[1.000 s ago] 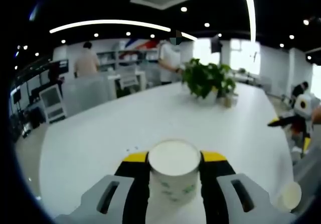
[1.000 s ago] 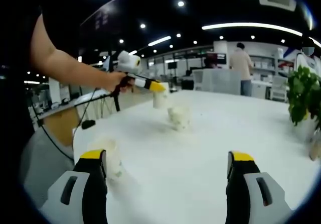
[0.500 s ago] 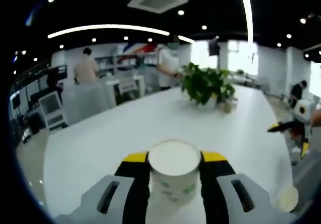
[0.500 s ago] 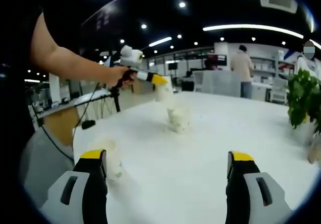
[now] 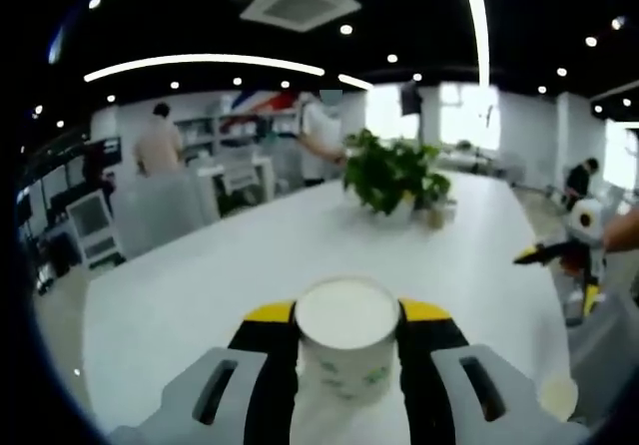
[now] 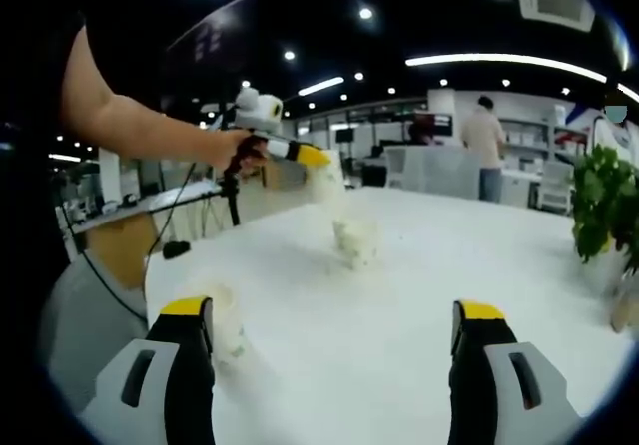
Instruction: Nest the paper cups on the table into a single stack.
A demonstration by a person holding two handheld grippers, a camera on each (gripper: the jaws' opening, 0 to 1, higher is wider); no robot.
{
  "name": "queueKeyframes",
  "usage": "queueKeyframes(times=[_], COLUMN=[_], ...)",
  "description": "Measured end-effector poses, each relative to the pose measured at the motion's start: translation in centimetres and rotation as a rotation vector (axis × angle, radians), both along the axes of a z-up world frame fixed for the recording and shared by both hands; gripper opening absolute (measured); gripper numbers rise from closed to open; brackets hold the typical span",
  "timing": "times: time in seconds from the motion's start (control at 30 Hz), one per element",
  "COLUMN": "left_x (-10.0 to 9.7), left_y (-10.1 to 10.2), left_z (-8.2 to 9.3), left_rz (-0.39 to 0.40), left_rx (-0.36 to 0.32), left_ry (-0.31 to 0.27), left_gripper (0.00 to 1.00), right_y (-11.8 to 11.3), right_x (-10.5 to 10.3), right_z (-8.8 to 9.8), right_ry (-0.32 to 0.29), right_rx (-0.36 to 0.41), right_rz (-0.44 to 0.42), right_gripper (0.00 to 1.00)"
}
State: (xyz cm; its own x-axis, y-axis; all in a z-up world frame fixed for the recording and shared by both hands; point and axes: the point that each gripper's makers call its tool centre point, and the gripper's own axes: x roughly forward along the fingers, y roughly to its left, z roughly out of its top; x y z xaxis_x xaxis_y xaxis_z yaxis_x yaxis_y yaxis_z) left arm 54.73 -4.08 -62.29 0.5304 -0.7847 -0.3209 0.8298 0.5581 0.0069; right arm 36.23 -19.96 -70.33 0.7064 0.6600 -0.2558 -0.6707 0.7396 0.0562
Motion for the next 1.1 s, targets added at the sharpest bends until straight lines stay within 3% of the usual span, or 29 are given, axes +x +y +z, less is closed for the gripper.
queueKeyframes(times=[0.83, 1.1], left_x=[-5.9, -7.7], left_y=[-2.3, -3.2], left_z=[3.6, 4.6], left_rz=[-0.151, -0.172], left_rx=[-0.023, -0.039], left_ry=[-0.025, -0.030], left_gripper=[0.37, 0.37], right_y=[1.6, 1.7], right_x=[0.0, 0.3], right_z=[1.4, 2.7], right_ry=[-0.012, -0.027], right_rx=[-0.009, 0.006], right_rz=[0.039, 0.046], right_gripper=[0.93, 0.92])
